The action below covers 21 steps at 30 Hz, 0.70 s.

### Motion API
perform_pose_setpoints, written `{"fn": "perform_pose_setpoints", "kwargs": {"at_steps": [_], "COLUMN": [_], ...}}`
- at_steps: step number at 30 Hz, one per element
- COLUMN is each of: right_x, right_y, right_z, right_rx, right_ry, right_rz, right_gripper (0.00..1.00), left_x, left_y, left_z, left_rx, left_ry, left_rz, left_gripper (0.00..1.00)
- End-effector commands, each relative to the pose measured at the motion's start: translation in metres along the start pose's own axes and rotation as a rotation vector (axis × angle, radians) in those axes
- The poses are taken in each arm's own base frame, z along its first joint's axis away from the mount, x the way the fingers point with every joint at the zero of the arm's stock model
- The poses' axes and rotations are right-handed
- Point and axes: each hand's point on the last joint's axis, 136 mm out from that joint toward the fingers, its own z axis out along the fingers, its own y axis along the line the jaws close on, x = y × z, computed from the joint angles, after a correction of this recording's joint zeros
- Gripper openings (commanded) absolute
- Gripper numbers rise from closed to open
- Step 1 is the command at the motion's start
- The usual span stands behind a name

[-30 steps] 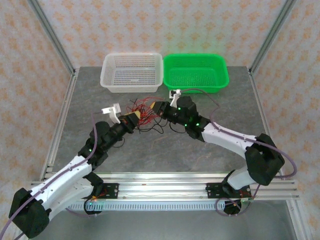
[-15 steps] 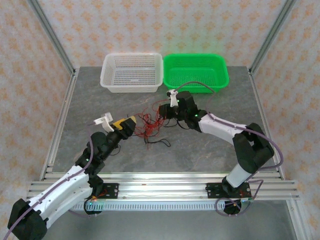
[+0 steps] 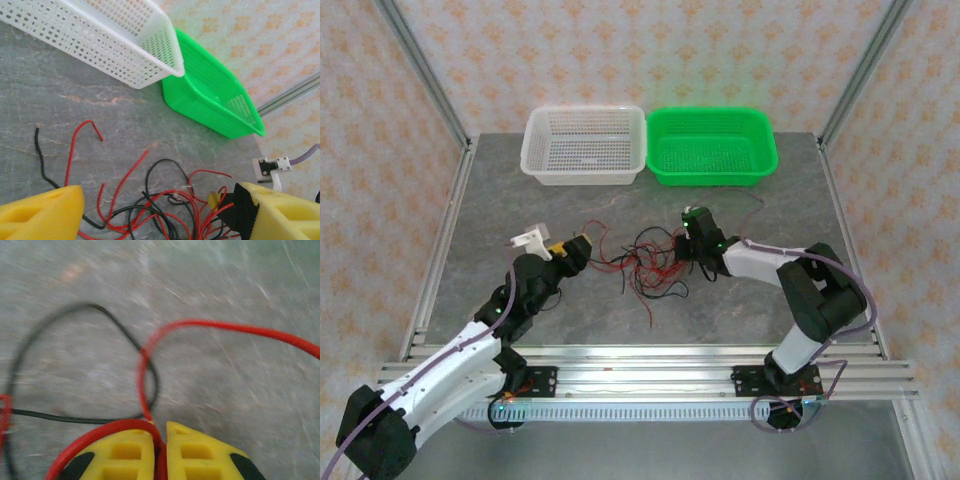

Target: Untangle the cables

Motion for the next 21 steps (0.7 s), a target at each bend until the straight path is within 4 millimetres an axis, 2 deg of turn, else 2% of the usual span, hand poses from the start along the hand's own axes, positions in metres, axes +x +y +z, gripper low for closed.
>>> {"fn": "perform_pose_setpoints", "kwargs": {"at_steps": [1, 5, 9, 13, 17, 21], "right_x": [0.012, 0.009, 0.003, -0.004, -0.014, -0.028], "right_y": [-0.027, -0.042, -0.054, -0.063, -0.069, -0.068], "right_z": [0.007, -0.002, -0.023, -0.054, -0.096, -0.142], "right_rx": [0.123, 0.204, 0.281, 0.329, 0.354, 0.333], "right_ry": [-0.007, -0.029, -0.055, -0.082, -0.121, -0.181], "right_rz": [0.109, 0.182, 0.219, 0.223, 0.222, 0.224], "right_gripper": [0.04, 0.23, 0.44, 0.51, 0.59, 0.62], "left_x": [-0.009, -0.006, 0.000, 0.005, 0.007, 0.005], "left_y": [-0.003, 0.004, 0.015, 0.023, 0.025, 0.030], "left_z": [0.002, 0.006, 0.013, 0.021, 0.034, 0.051], "left_rx": [-0.027, -0.092, -0.172, -0.246, -0.311, -0.358], "left_ry": [-0.010, 0.022, 0.066, 0.110, 0.166, 0.213], "left_rz": [0.000, 0.017, 0.041, 0.076, 0.138, 0.169], "left_gripper": [0.76, 0.74, 0.72, 0.66, 0.59, 0.50]}}
